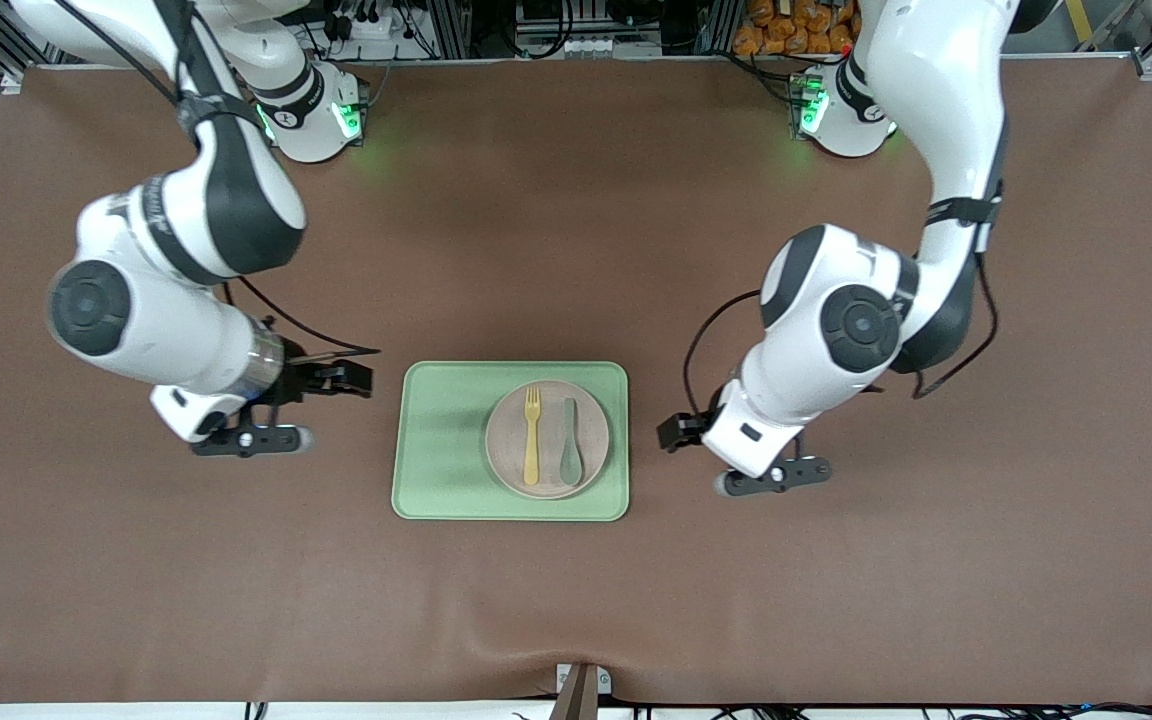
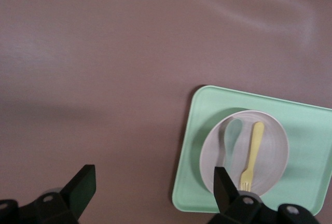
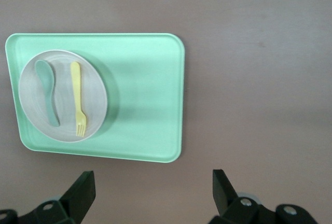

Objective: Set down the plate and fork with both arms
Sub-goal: 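Open the left gripper while the right gripper reaches toward the tray, then grasp the yellow fork with the right gripper while the left gripper withdraws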

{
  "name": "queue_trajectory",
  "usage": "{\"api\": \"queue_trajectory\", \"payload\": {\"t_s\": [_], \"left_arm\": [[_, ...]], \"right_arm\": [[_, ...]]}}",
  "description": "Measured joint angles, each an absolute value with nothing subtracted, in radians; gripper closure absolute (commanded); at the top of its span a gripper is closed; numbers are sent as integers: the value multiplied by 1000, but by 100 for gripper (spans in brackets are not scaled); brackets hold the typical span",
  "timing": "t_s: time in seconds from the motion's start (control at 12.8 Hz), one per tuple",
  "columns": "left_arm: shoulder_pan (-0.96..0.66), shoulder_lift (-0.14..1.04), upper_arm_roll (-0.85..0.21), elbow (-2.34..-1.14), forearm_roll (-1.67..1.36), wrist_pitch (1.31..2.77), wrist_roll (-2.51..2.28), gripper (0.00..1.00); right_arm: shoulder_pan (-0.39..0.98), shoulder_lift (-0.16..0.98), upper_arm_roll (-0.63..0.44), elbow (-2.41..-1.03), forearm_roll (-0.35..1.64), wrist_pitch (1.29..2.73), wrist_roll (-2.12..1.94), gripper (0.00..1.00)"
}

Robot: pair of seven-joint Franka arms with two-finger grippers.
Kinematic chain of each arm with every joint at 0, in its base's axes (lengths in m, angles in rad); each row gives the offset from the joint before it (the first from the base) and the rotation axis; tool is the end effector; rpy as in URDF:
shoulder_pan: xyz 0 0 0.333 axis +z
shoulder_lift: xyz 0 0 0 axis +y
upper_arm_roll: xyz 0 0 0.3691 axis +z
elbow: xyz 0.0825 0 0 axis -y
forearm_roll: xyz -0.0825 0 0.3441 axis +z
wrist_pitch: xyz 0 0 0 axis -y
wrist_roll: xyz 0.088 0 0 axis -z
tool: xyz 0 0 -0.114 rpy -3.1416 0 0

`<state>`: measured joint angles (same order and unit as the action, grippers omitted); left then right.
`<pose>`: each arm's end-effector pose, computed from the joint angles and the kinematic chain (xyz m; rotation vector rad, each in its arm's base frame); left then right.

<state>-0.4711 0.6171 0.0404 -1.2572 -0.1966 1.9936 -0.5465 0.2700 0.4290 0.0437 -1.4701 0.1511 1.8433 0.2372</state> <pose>0.6588 -0.3266 0.4606 2.9315 0.2601 0.0442 0.6280 0.2117 0.4841 -2.9964 -0.0423 0.1465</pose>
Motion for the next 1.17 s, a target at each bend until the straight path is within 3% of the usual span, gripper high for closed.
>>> {"api": "queue_trajectory", "payload": {"t_s": [0.39,0.7,1.01,1.17], "left_arm": [[-409,516,43,-1258,-184,1856,-546,0],[-380,438,44,-1260,-141,1759,-546,0],[-337,369,45,-1261,-128,1683,-546,0],[-314,341,45,-1261,-128,1618,-536,0]], "right_arm": [[374,548,43,-1430,112,1998,309,3],[428,628,42,-1424,85,2071,327,21],[491,696,42,-1421,77,2188,409,29],[516,738,41,-1393,74,2217,451,39]]}}
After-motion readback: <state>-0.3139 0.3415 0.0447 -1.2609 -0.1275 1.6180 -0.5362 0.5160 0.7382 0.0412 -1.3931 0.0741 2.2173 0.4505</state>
